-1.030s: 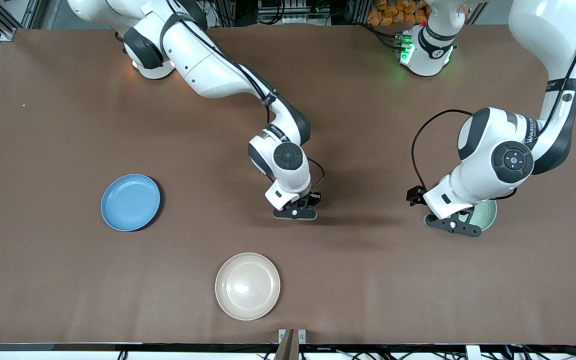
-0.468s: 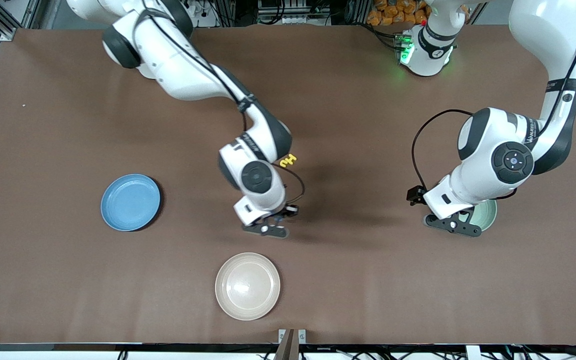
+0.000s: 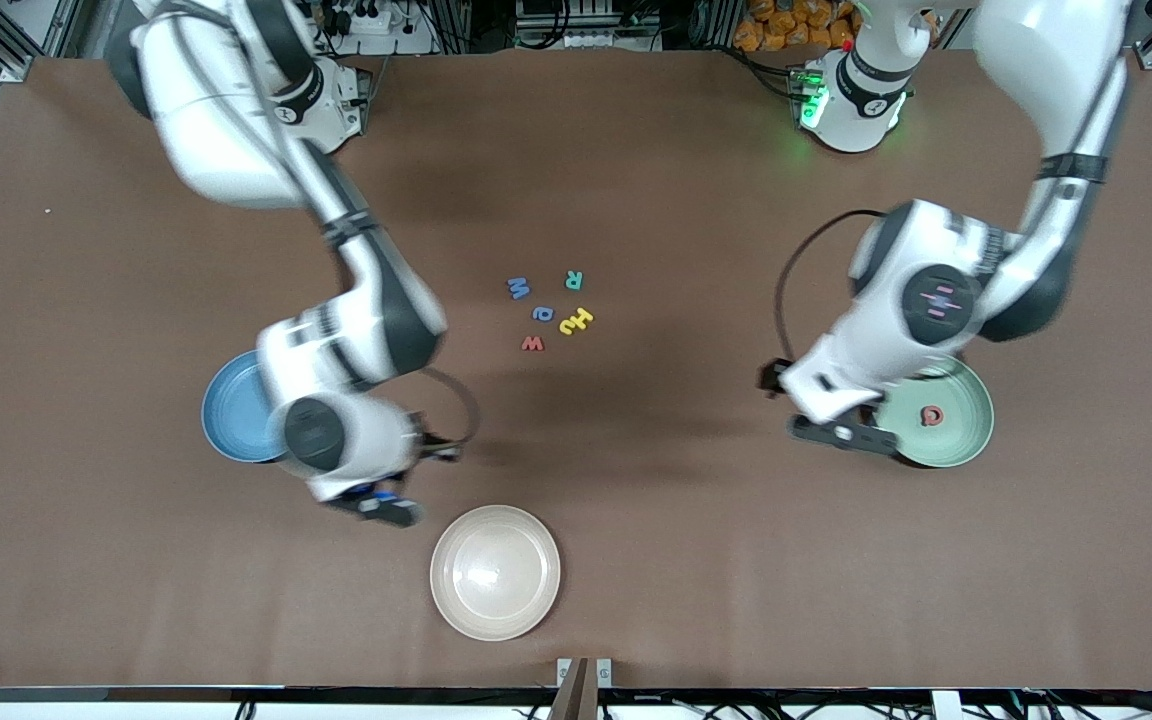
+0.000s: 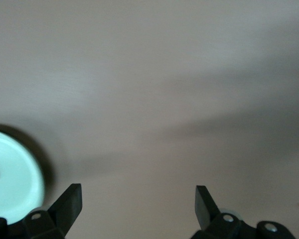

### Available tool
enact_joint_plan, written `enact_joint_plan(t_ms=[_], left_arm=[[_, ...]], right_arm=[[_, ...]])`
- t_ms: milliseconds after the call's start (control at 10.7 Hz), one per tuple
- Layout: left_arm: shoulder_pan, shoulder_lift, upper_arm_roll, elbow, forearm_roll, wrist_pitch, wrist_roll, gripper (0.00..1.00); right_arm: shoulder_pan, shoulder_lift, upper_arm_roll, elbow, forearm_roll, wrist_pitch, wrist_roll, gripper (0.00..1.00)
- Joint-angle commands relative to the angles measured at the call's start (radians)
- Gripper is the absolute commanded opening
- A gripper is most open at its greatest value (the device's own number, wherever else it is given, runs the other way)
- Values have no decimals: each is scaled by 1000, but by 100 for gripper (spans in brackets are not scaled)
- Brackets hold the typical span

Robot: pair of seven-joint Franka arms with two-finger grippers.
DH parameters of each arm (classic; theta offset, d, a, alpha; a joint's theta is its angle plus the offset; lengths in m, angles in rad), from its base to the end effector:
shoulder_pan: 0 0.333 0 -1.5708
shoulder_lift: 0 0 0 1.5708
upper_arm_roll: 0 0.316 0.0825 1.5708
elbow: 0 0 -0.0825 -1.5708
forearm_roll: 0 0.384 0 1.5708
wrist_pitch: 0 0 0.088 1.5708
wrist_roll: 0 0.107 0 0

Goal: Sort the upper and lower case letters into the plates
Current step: 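Carry the blue E to the blue plate with the right gripper, then release the E on the blue plate while the left gripper lowers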

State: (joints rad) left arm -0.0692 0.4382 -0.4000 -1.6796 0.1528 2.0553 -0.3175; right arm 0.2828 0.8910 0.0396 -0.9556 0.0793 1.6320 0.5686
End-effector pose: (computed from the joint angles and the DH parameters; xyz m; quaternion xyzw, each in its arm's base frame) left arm 0.6046 -0.2664 0.3617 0.9951 -0.0963 -0.0177 0.0101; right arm 0.7149 0.2361 0.3199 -0.9837 0.1341 0.1199 0.0039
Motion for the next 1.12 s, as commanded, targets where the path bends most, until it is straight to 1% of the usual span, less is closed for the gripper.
enact_joint_plan(t_ms=[0,187,281,468,562,749,843,1030], left_arm=[[-122,31,6,15,28,-12,-104,100],[-199,66,6,15,28,14,-100,100],[-248,77,6,14,22,47,-112,100],[-332,108,7,2,28,89,-176,100],[-378,123,7,-9,30,109,-216,100],[-449,154,10,-20,60,152,-317,100],[-487,177,12,-22,77,179,-369,100],[-523,232,10,-22,152,239,-448,100]], right_arm=[[-147,-76,23,-72,7,-70,-122,0],[-238,-90,22,-148,-41,-60,-221,0],[-263,-90,20,-201,-55,-26,-237,0],[-280,-104,10,-328,-67,104,-240,0],[-284,-127,2,-391,-94,158,-253,0],[-301,-196,2,-556,-98,274,-292,0],[-307,-207,2,-580,-96,272,-318,0],[-321,-222,2,-592,-92,241,-354,0]])
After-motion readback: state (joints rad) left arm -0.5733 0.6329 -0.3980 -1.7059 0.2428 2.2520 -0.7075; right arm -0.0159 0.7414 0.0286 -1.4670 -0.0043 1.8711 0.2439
